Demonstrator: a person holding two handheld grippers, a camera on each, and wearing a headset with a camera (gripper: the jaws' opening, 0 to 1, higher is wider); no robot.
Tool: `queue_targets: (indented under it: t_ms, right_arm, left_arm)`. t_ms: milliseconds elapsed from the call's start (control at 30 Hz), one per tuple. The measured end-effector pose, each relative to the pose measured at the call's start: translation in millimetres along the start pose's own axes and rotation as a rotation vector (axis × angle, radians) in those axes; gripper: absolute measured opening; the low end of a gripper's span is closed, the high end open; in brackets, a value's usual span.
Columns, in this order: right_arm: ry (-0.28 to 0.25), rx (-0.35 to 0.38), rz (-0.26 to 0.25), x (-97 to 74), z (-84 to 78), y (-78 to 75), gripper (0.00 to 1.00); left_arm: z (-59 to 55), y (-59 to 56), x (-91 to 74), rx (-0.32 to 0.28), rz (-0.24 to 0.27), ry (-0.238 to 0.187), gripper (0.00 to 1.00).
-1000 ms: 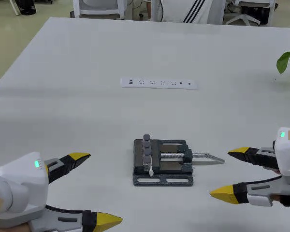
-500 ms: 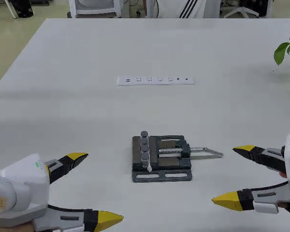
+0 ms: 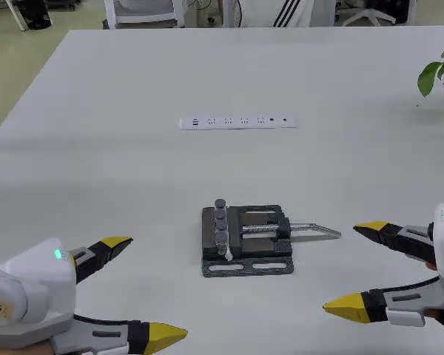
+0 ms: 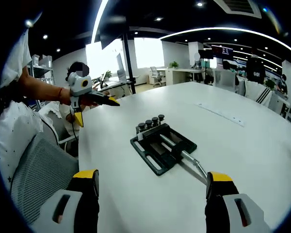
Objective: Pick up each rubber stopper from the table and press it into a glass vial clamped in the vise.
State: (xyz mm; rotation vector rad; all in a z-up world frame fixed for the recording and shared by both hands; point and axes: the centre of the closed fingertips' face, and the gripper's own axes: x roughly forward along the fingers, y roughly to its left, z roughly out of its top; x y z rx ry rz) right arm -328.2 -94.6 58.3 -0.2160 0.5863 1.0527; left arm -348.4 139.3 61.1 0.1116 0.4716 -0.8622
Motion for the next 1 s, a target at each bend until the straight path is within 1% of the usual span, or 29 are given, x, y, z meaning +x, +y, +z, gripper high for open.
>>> queue_targets:
  t_ms: [67, 333, 400, 567, 833, 1000]
  right_arm:
    - [-0.003, 0.005, 0.0, -0.6, -0.1, 0.2, 0.9]
    - [-0.004, 0.001, -0.002, -2.4, -0.2, 1.3, 0.9]
    - [-0.005, -0.003, -0.002, -2.7, -0.1, 1.5, 0.9]
    - [-0.002, -0.006, 0.002, -2.2, 1.6, 4.3, 0.89]
    - [0.0, -0.013, 0.001, -3.8, 3.3, 4.6, 0.88]
    - [-0.003, -0.02, 0.002, -4.6, 4.7, 5.8, 0.88]
  left_arm:
    - [0.1, -2.4, 0.4, 0.003, -0.003, 0.004, 0.99]
    - [-3.9, -1.9, -1.1, 0.007, -0.008, 0.008, 0.99]
    - [-3.2, -4.2, -1.0, 0.011, -0.009, 0.01, 0.99]
    - [-3.4, -4.6, -1.4, 0.014, -0.01, 0.009, 0.99]
    - [-4.5, -3.9, -3.3, 0.017, -0.009, 0.008, 0.99]
    - [-2.6, -4.0, -4.3, 0.018, -0.004, 0.0, 0.99]
